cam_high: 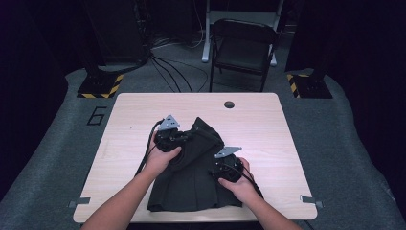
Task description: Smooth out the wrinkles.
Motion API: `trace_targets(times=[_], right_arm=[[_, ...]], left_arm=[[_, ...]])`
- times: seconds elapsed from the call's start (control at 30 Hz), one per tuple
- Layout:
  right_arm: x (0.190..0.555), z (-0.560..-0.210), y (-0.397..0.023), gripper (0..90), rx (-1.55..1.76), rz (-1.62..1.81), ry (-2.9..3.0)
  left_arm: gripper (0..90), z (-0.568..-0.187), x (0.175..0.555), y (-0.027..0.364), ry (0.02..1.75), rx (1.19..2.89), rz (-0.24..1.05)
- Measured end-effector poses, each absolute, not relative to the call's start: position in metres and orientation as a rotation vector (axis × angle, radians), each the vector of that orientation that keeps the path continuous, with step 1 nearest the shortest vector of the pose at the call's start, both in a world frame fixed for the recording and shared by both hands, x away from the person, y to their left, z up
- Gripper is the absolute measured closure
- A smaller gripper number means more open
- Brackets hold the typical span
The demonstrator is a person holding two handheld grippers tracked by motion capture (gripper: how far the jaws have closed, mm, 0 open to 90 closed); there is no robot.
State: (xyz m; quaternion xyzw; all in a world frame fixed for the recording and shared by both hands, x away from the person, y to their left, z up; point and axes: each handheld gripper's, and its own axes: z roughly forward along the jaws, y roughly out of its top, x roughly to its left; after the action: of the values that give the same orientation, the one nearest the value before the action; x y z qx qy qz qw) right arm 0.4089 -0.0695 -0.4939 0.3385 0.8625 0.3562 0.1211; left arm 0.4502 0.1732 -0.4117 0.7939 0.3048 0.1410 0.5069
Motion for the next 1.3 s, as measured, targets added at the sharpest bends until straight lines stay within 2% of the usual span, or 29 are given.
trace_targets(times=[0.6, 0.97, 1.3], right_arm=[[0.419, -0.512, -0.07, 43.9, 1.066, 1.067, 2.471], [0.413, -0.501, -0.083, 42.7, 1.072, 1.071, 2.459], [0.425, -0.508, -0.098, 46.5, 1.165, 1.109, 2.452]], left_arm=[[82.2, -0.385, 0.424, 0.177, 0.59, 1.936, 0.316], [82.1, -0.391, 0.401, 0.171, 0.534, 1.967, 0.277], [81.9, -0.407, 0.378, 0.154, 0.464, 2.028, 0.214]])
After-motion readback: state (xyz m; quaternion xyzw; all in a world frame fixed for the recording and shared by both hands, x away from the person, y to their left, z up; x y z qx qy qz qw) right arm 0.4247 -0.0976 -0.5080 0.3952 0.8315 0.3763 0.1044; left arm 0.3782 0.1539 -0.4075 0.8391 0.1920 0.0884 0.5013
